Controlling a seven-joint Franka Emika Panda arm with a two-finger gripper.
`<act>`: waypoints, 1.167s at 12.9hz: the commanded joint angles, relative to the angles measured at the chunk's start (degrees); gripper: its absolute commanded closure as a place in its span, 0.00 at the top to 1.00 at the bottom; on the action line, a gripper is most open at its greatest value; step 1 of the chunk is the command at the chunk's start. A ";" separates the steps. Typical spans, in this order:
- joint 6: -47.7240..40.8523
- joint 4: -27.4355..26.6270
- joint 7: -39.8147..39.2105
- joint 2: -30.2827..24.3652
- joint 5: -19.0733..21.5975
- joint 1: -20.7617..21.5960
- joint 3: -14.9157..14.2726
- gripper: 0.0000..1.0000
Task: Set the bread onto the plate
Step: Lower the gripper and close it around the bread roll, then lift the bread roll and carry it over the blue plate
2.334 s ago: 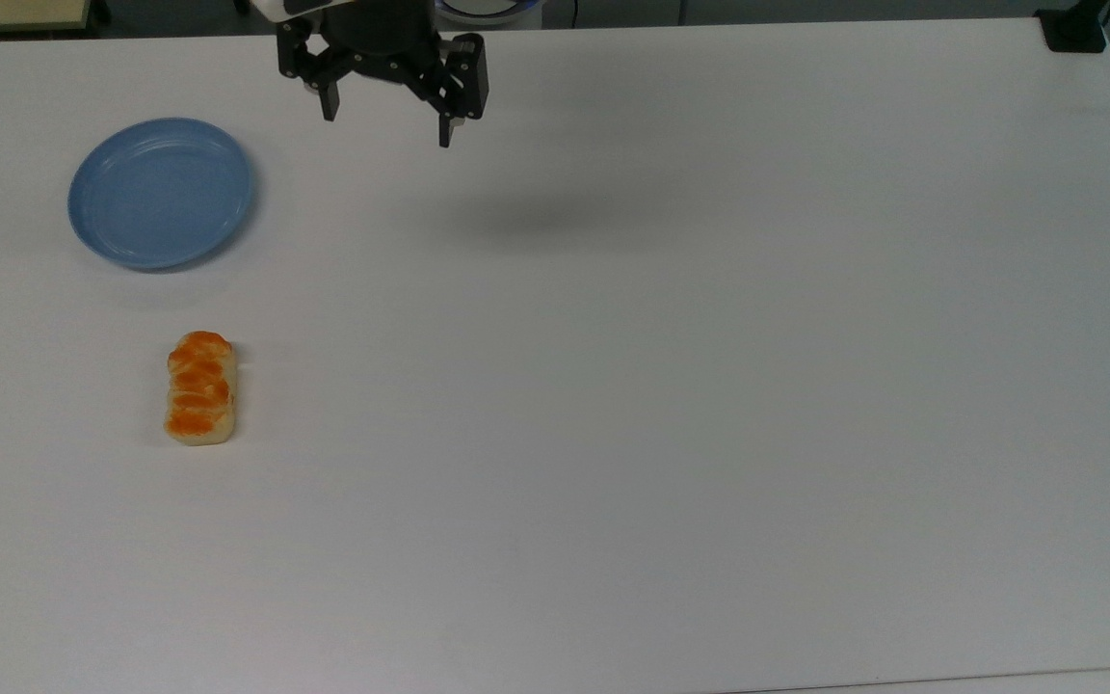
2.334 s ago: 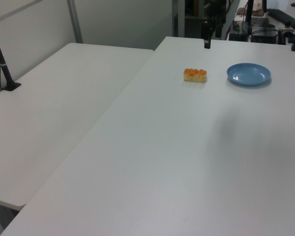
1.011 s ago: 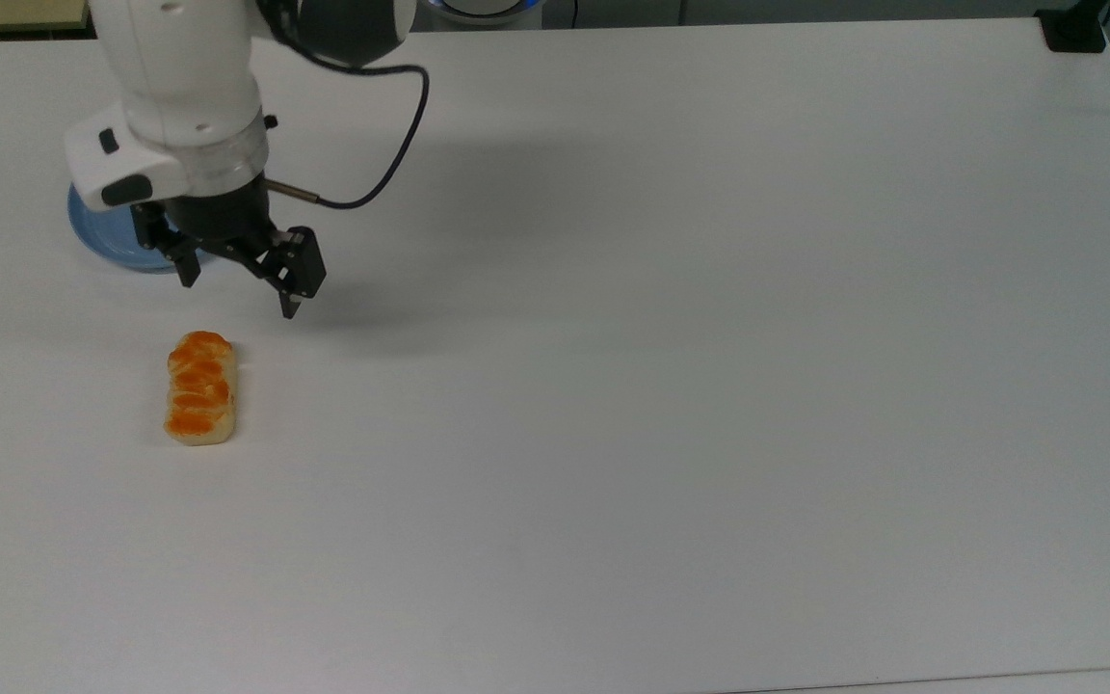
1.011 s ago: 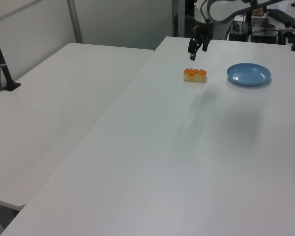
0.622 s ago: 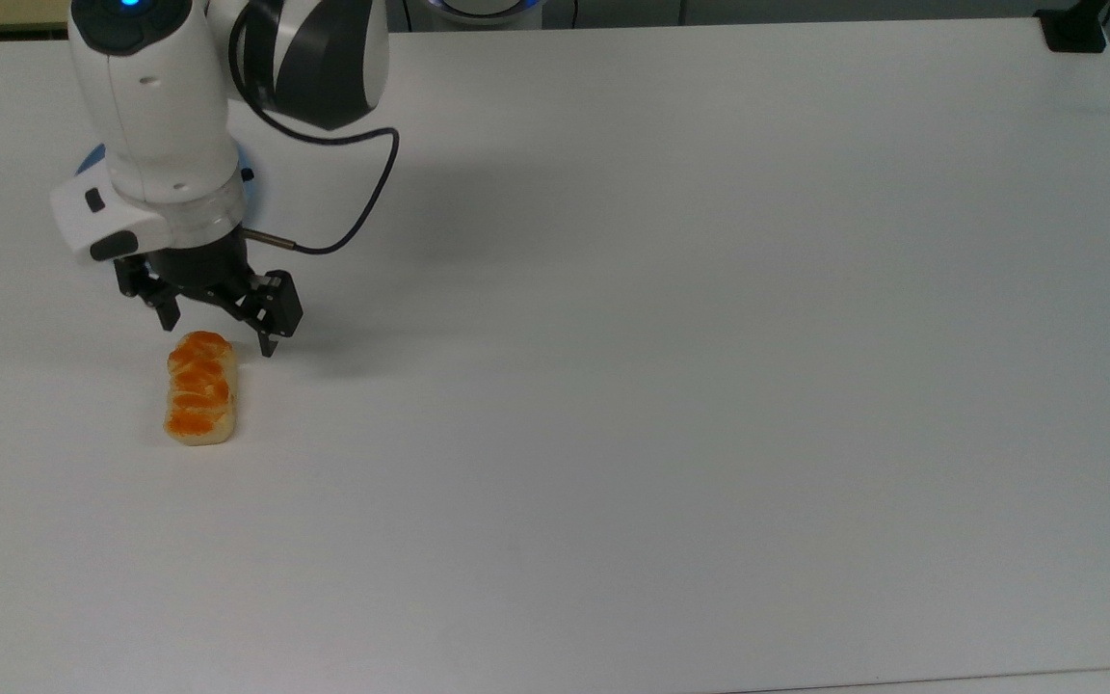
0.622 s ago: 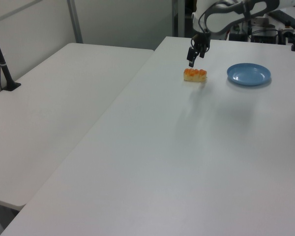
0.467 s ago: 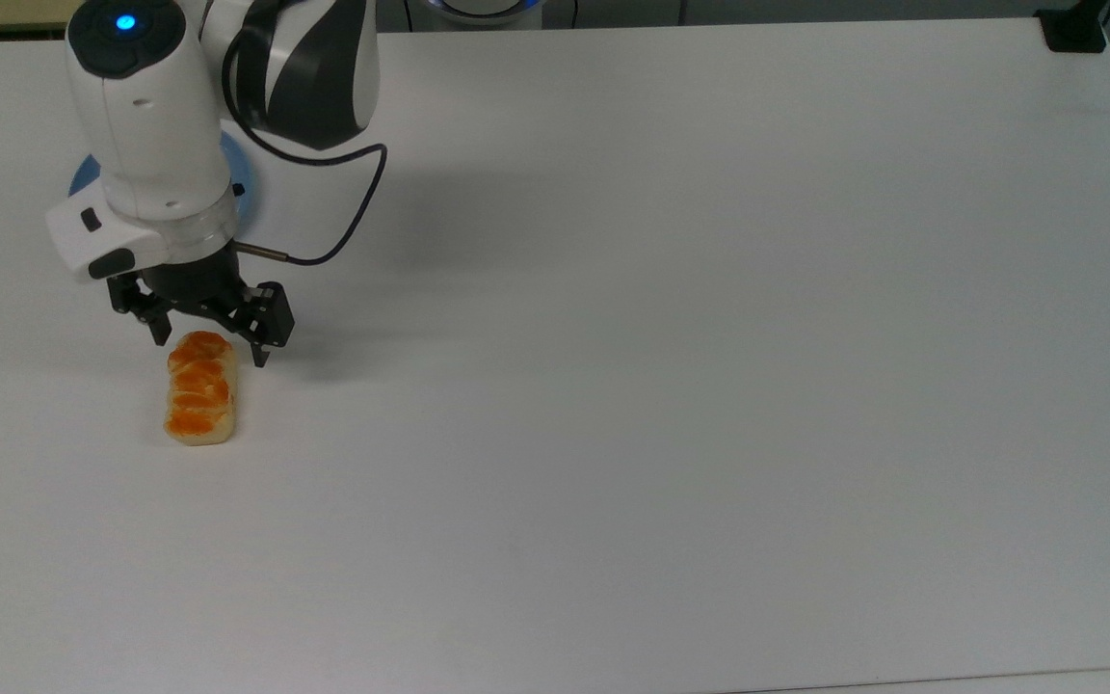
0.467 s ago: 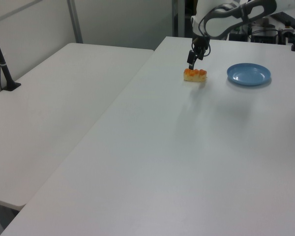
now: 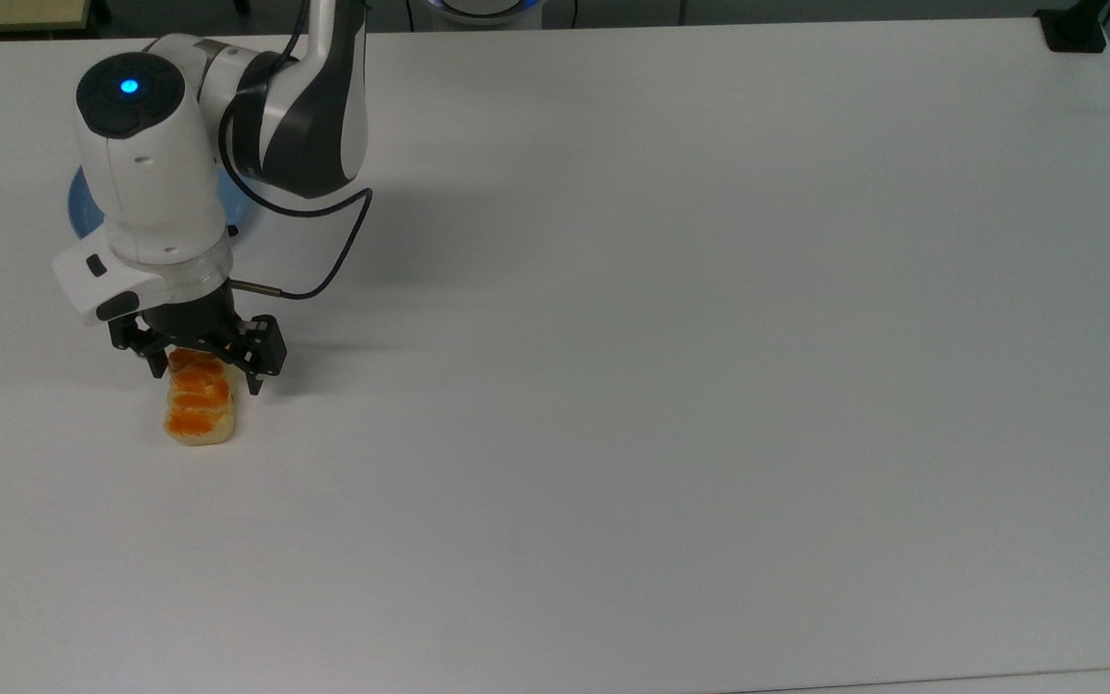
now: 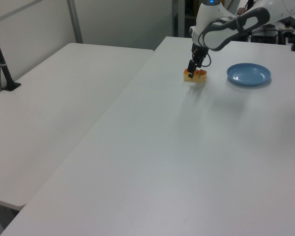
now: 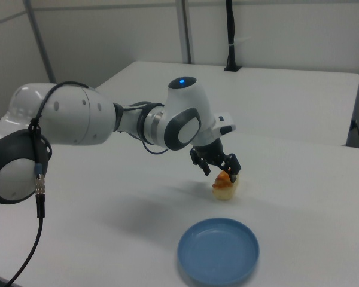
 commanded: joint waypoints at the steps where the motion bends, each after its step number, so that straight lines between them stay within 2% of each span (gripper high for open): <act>1: 1.72 3.26 -1.19 3.63 -1.04 -0.77 -0.29 0.90; 3: 1.64 3.36 -0.31 3.63 -0.43 -0.77 -0.29 0.66; 4: 1.64 3.36 0.30 3.46 -0.25 -0.51 -0.03 0.49; 6: 1.55 3.36 0.92 3.02 -0.25 -0.42 0.24 0.35; 10: 0.41 0.47 0.13 -2.50 -0.33 -0.94 0.24 0.35; 12: 0.40 -4.35 -2.75 -6.36 -0.34 -2.26 0.24 0.35; 15: 0.49 -16.20 -11.78 -16.37 -0.25 -5.32 0.24 0.36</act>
